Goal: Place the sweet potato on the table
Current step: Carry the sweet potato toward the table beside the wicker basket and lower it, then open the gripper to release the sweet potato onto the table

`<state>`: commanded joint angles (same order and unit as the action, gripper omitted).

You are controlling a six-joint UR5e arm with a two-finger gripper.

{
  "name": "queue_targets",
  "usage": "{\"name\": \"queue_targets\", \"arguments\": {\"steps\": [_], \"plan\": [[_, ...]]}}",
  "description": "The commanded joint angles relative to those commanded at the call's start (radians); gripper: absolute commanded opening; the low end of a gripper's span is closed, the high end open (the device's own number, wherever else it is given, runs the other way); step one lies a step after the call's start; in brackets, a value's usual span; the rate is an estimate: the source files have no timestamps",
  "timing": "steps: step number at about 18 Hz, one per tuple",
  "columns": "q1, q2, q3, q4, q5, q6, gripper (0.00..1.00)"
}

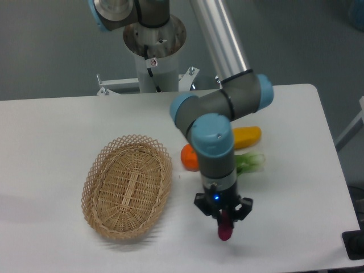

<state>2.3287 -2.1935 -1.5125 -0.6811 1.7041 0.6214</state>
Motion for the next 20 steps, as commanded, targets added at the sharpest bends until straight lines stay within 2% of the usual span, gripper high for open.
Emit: {"name": "queue_targets", "arguments": {"steps": [6, 10, 17, 18, 19, 20], "plan": [[-0.037, -0.031, -0.009, 0.000, 0.011, 0.003, 0.19], [-0.048, -0.029, -0.031, 0.003, 0.011, 0.096, 0.19], [-0.065, -0.025, -0.051, 0.003, 0.022, 0.101, 0.24], [-0.066, -0.025, -0.052, 0.003, 0.023, 0.101, 0.31], [-0.066, -0.025, -0.051, 0.005, 0.023, 0.100, 0.50], [-0.065, -0.025, -0.051, 0.006, 0.025, 0.100, 0.83]]}}
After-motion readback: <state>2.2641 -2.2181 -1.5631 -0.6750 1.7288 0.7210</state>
